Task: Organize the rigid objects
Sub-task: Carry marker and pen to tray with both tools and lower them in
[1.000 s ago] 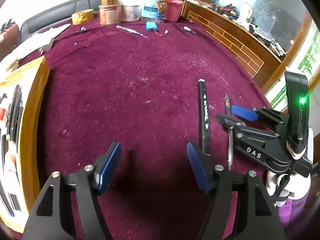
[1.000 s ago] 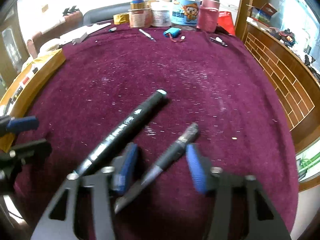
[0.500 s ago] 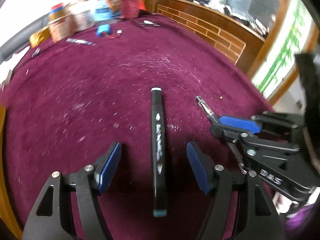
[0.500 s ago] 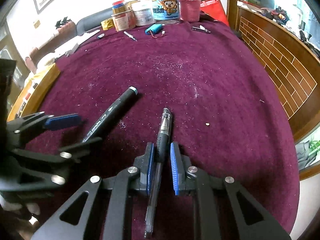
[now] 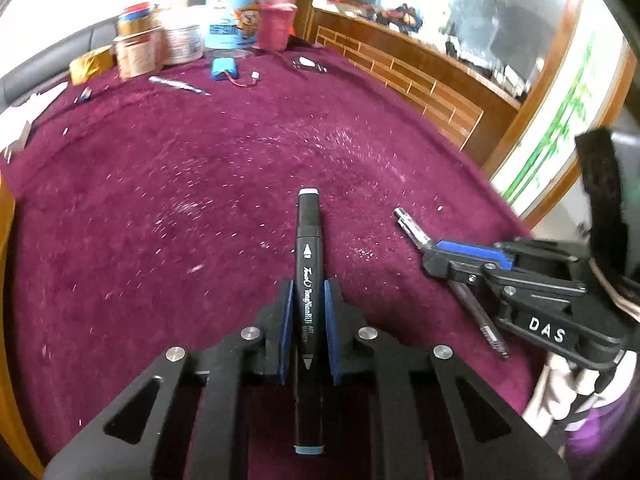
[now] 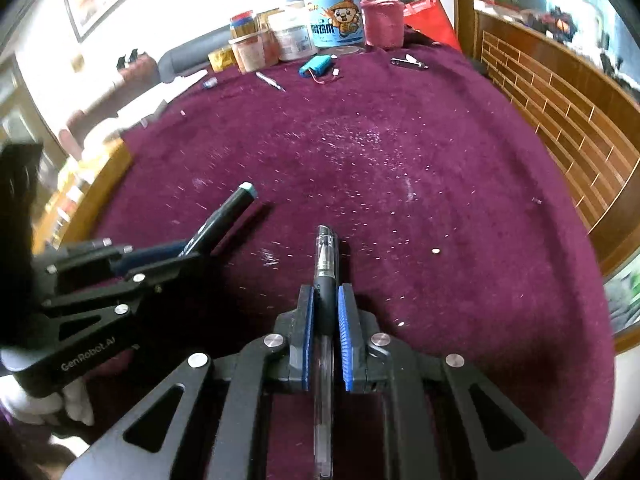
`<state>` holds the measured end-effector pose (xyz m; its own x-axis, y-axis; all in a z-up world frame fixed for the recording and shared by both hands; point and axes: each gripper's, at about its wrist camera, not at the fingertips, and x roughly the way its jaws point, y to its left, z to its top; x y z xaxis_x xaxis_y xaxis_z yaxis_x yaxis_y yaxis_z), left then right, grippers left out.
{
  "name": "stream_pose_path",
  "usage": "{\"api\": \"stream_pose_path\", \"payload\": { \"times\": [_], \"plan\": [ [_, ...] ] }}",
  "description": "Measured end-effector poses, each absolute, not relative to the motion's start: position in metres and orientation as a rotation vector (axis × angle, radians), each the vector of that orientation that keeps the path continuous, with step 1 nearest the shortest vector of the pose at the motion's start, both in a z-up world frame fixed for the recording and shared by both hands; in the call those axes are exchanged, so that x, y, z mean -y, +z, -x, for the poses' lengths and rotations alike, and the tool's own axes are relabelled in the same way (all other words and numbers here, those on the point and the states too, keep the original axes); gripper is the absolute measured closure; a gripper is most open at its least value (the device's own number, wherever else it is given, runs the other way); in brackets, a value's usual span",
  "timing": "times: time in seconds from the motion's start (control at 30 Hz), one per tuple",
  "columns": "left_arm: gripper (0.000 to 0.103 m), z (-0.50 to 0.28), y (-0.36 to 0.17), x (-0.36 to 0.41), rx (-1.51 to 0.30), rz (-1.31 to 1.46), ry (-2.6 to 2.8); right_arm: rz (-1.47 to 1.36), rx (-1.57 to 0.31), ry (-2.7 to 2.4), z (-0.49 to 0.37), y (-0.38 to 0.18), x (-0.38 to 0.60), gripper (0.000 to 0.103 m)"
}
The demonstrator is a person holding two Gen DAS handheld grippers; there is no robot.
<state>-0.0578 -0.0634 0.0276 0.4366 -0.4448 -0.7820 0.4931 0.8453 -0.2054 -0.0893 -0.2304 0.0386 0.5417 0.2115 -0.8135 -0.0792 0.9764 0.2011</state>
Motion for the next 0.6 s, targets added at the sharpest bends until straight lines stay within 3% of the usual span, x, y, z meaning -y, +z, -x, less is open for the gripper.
{"api": "stream_pose_path", "payload": {
  "times": [0.3, 0.6],
  "plan": [
    [0.091, 0.086, 0.069, -0.021, -0.842, 0.208, -0.607, -0.276, -0.937, 0.406, 0.089, 0.071, 0.189, 0.092],
    [0.091, 0.118, 0.086, -0.158, -0.739, 0.391, -0.38, -0.289, -0.99, 0.686, 0.071, 0.085, 0.07, 0.092]
  ]
}}
